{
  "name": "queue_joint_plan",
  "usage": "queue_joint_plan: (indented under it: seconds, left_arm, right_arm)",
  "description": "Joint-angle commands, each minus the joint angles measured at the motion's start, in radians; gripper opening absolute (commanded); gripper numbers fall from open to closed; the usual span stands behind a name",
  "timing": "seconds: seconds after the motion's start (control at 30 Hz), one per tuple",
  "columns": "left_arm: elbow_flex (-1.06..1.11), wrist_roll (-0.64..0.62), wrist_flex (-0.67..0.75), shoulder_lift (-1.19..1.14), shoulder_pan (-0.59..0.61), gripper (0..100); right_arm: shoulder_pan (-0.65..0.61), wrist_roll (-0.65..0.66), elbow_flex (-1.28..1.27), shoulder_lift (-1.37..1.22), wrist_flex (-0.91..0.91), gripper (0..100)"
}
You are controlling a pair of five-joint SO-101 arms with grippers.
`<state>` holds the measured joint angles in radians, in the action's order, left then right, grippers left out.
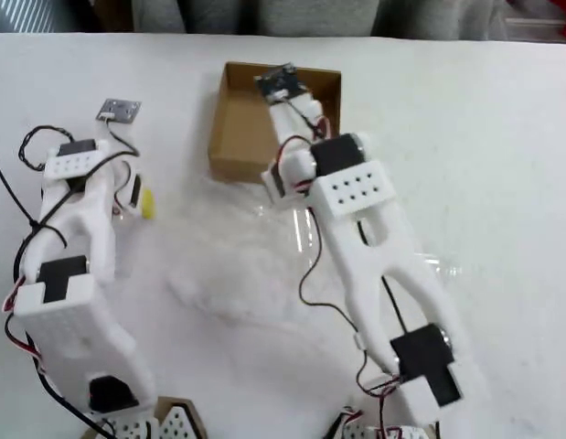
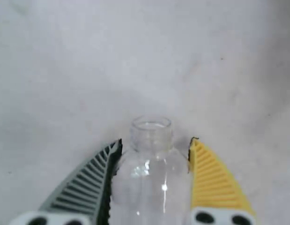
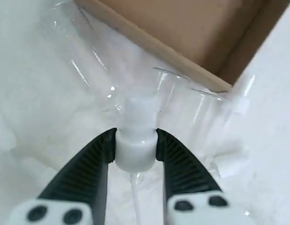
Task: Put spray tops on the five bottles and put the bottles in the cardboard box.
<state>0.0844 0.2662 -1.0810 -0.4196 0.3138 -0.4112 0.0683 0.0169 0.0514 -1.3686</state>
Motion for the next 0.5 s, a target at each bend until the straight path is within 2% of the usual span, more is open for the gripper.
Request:
queue_joint_plan:
  seconds: [0.0, 0.13, 0.3, 0.47]
  left_arm:
    - [-0.064, -0.008, -0.009, 0.016, 0.001, 8]
    - [-0.069, -0.009, -0.009, 0.122, 0.001, 8]
    - [-0.061, -0.009, -0.043, 0.374, 0.001, 8]
    - [-0.06, -0.011, -0.084, 0.588, 0.001, 8]
  right_arm:
    - [0.038, -0.031, 0.025, 0.105, -0.041, 2.4]
    - [0.079, -0.032, -0.002, 0.13, -0.047, 2.4]
    - [0.088, -0.034, -0.068, 0.125, 0.038, 2.5]
    - [0.087, -0.034, -0.072, 0.131, 0.044, 2.5]
